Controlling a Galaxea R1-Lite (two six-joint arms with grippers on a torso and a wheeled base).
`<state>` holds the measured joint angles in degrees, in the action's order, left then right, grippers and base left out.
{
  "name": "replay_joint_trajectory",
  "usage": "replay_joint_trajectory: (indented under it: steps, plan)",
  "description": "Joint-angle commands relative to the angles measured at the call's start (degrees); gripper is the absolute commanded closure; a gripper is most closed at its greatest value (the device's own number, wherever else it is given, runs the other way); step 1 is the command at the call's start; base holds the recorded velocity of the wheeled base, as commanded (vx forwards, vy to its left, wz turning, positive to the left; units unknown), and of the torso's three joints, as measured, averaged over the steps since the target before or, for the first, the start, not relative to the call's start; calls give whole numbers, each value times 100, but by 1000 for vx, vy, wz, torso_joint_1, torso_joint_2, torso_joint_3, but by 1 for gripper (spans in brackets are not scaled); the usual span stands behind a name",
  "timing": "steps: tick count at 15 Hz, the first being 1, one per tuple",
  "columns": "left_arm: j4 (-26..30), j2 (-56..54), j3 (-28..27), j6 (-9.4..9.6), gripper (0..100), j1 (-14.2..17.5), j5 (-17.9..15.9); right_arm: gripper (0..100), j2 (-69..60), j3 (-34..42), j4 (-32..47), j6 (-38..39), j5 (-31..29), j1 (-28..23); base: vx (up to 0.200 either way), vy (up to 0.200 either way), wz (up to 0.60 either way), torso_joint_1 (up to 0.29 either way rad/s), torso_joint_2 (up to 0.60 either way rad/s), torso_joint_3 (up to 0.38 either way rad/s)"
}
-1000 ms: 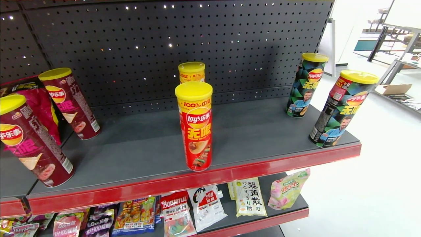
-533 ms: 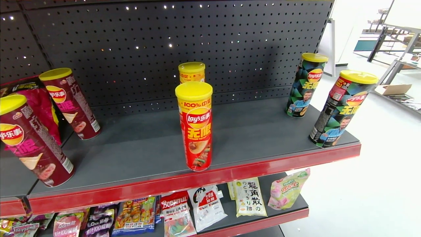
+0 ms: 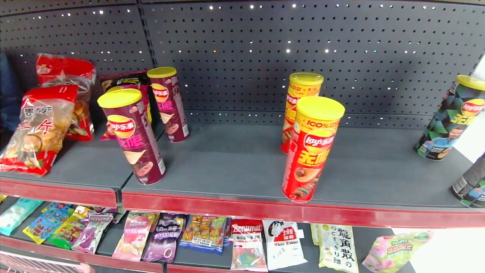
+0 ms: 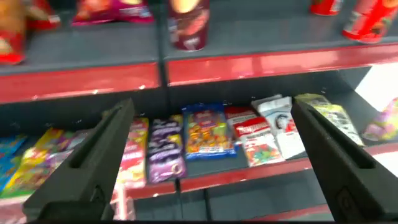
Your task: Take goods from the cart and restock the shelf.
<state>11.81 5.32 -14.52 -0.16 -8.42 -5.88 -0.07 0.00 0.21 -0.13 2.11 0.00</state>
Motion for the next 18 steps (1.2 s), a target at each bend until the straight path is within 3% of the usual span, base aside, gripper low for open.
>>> replay_joint_trajectory:
  steps: [1, 3, 8, 10, 11, 13, 18]
  plan:
    - [14, 31, 46, -2, 0, 7, 122, 0, 7, 0, -3, -13, 0, 0, 0, 0, 0, 0, 0, 0]
    - [-39, 31, 415, -81, 0, 7, 623, 0, 7, 0, -12, -127, 62, 0, 0, 0, 0, 0, 0, 0]
    - [-1260, 31, 1452, -37, 0, -1, 640, 0, 7, -9, -56, -400, 483, 0, 0, 0, 0, 0, 0, 0]
    - [-1172, 31, 1452, 16, 0, 7, 614, 0, 1396, -1477, -214, 374, 923, 62, 0, 0, 0, 0, 0, 0]
    - [-1164, 40, 1452, 7, 0, -1, 614, 0, 1888, -1916, -197, 356, 1055, 141, 0, 0, 0, 0, 0, 0]
    - [-1172, 31, 1452, -11, 0, 7, 614, 0, 2873, -2092, -223, -496, 1635, 404, 0, 0, 0, 0, 0, 0]
    - [-1172, 31, 1452, 7, 0, -1, 614, 0, 5228, -2602, -416, -655, 1564, 1046, 0, 0, 0, 0, 0, 0]
